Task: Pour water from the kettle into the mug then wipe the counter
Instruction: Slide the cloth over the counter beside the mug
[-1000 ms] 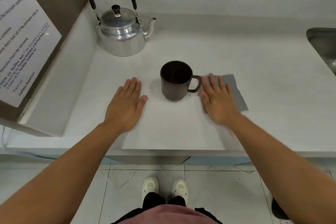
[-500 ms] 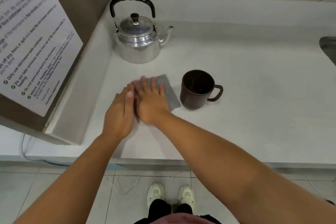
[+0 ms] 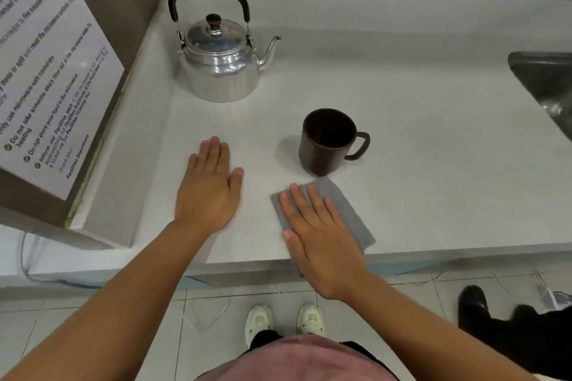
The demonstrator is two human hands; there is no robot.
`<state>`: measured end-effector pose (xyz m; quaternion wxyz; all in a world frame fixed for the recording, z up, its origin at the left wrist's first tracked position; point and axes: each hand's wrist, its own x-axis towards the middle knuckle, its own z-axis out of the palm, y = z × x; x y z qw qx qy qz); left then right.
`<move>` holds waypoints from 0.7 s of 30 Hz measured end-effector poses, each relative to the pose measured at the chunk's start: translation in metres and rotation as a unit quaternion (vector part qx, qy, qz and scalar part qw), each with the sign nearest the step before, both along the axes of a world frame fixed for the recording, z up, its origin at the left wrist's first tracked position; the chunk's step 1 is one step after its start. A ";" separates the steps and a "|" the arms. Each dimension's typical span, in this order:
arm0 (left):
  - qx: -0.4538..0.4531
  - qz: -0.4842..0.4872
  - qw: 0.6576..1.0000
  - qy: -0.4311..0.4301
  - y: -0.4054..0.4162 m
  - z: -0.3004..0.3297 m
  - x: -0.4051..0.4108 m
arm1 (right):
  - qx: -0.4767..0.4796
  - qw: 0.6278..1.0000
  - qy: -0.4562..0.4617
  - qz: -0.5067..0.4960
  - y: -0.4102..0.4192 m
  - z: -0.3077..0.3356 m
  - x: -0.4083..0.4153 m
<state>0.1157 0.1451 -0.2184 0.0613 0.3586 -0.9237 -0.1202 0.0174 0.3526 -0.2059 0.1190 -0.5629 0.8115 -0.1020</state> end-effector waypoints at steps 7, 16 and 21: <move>-0.002 -0.068 0.998 -0.018 0.001 0.001 0.000 | 0.020 0.988 0.007 -0.155 0.045 0.002 -0.077; 0.004 -0.059 0.998 -0.016 0.002 0.001 -0.001 | 0.029 0.978 0.011 -0.204 0.040 0.004 -0.108; 0.004 -0.061 0.998 -0.016 0.003 0.001 0.000 | 0.034 0.983 0.016 -0.181 0.049 0.004 -0.112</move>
